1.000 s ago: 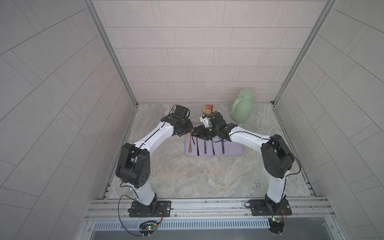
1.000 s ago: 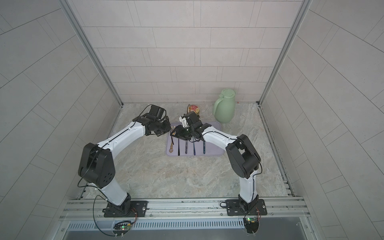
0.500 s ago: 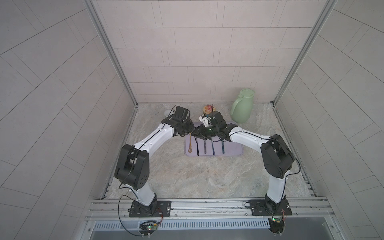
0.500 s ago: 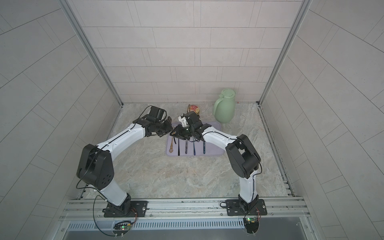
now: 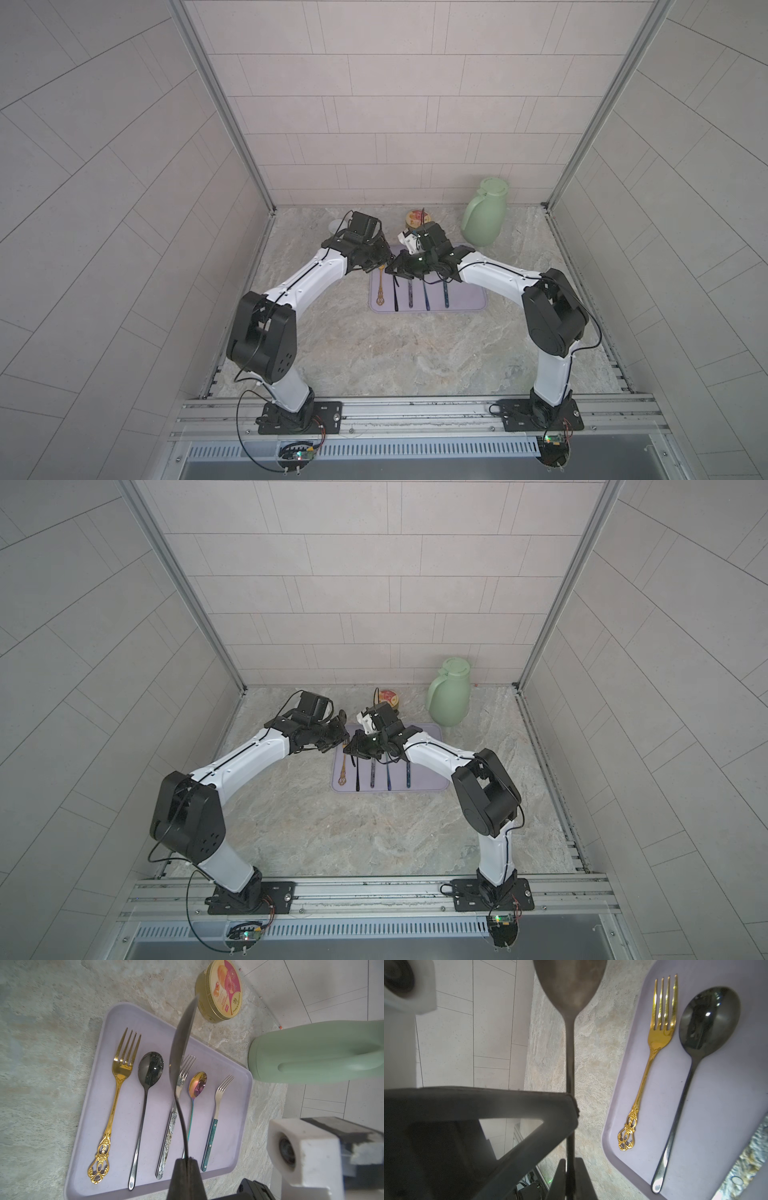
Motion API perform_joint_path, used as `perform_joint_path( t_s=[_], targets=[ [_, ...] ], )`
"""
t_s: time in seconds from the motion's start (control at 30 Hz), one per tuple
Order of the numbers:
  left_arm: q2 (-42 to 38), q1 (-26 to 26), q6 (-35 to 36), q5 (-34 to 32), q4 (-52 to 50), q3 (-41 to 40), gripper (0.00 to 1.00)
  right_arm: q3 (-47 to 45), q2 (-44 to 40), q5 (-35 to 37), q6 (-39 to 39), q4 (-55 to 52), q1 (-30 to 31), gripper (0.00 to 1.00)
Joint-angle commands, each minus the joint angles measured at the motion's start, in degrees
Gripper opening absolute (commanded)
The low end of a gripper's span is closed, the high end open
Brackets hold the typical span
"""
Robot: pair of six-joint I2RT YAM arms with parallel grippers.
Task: Set the spoon and fork side by side
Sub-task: Pick up the spoon from the center of the board, then place the spoon on the tray.
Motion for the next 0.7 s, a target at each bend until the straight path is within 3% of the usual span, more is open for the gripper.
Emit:
perform_joint_path(
  t_s=[0.0,0.1,0.2,0.67],
  targets=[
    [-2.7,-0.4,0.7,2.2,0.2,0.0,0.05,0.7,-2.3,1.9,-1.9,-2.8,-0.8,0.0],
    [-3.9,-0.4,2.4,0.8,-2.1,1.0,0.3,0.3,-3.9,3.2,-3.4,-5.4,-1.9,0.0],
    [-5.9,-0.4,3.8,-1.2,-3.8,1.3,0.43,-1.2,-6.5,5.5,-5.9,-8.2,-3.6,0.0],
    [-8.3,-0.3,6.9,-1.5,-5.2,0.1,0.45,-16.1,-20.1,18.0,-20.0,-20.1,-19.3,0.0]
  ],
)
